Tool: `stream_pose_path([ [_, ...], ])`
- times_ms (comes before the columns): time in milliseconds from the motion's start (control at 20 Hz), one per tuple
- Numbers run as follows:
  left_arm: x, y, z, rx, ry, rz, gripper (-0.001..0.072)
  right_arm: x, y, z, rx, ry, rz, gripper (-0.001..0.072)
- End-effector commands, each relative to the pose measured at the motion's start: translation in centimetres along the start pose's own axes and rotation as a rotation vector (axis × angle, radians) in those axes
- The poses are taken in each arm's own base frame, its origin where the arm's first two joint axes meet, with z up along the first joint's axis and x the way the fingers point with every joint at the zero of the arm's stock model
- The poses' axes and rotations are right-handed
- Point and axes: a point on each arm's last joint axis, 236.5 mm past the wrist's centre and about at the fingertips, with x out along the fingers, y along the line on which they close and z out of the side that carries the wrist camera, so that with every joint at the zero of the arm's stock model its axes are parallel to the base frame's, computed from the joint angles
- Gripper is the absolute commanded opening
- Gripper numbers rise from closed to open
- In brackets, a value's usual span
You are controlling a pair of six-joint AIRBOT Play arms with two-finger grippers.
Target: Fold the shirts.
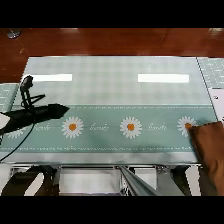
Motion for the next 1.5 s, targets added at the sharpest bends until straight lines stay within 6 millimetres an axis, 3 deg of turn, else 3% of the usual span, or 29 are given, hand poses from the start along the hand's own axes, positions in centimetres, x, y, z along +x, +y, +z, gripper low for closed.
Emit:
stream_pose_path([
  [0, -2.8, 1.4, 5.8, 0.09, -0.162, 0.068, 0.0028, -2.2, 6.8, 4.3, -0.027, -0.152, 0.307, 0.051],
  [50, -4.6, 1.4, 9.0, 0.07, -0.249, 0.079, 0.0028, -4.1, 10.9, 5.5, -0.048, -0.189, 0.476, 0.0402],
  [100, -6.3, 0.7, 12.2, 0.069, -0.326, 0.071, 0.0028, -7.0, 16.2, 6.2, -0.102, -0.215, 0.692, 0.0201],
  [150, -7.5, -0.4, 14.6, 0.09, -0.369, 0.057, 0.0027, -10.5, 21.5, 5.9, -0.192, -0.238, 0.907, 0.0083],
  [200, -8.1, -1.7, 16.9, 0.196, -0.388, 0.063, 0.0027, -13.7, 26.0, 4.3, -0.337, -0.262, 1.073, 0.0031],
  [250, -8.1, -2.3, 18.3, 0.29, -0.375, 0.093, 0.0027, -15.9, 30.0, 1.8, -0.487, -0.269, 1.166, 0.0031],
  [300, -7.7, -2.8, 19.3, 0.309, -0.337, 0.109, 0.0027, -16.9, 33.1, -0.6, -0.623, -0.284, 1.182, 0.0031],
  [350, -7.0, -3.4, 19.4, 0.288, -0.277, 0.105, 0.0027, -16.8, 35.7, -3.1, -0.768, -0.307, 1.148, 0.0031],
  [400, -6.0, -3.9, 18.8, 0.267, -0.2, 0.103, 0.0027, -15.4, 38.1, -5.7, -0.908, -0.329, 1.069, 0.0031],
  [500, -2.8, -2.9, 16.5, 0.166, -0.076, 0.127, 0.0027, -9.9, 41.4, -10.5, -1.073, -0.289, 0.86, 0.0031],
  [650, 2.4, 1.3, 10.0, 0.102, 0.157, 0.2, 0.0027, 1.1, 43.0, -16.2, -1.168, -0.124, 0.584, 0.0031],
  [700, 3.1, 2.8, 8.0, 0.061, 0.231, 0.228, 0.0027, 3.8, 42.6, -17.3, -1.189, -0.062, 0.525, 0.0031],
  [800, 3.6, 4.2, 6.8, -0.013, 0.274, 0.243, 0.0028, 6.9, 42.0, -18.1, -1.202, 0.011, 0.449, 0.0031],
  [950, 3.7, 4.3, 6.7, 0.088, 0.294, 0.231, 0.0028, 7.3, 41.8, -17.9, -1.207, 0.012, 0.427, 0.0031],
  [1450, 3.8, 4.2, 6.7, 0.089, 0.291, 0.229, 0.0028, 7.3, 41.8, -17.9, -1.208, 0.01, 0.426, 0.0031],
])
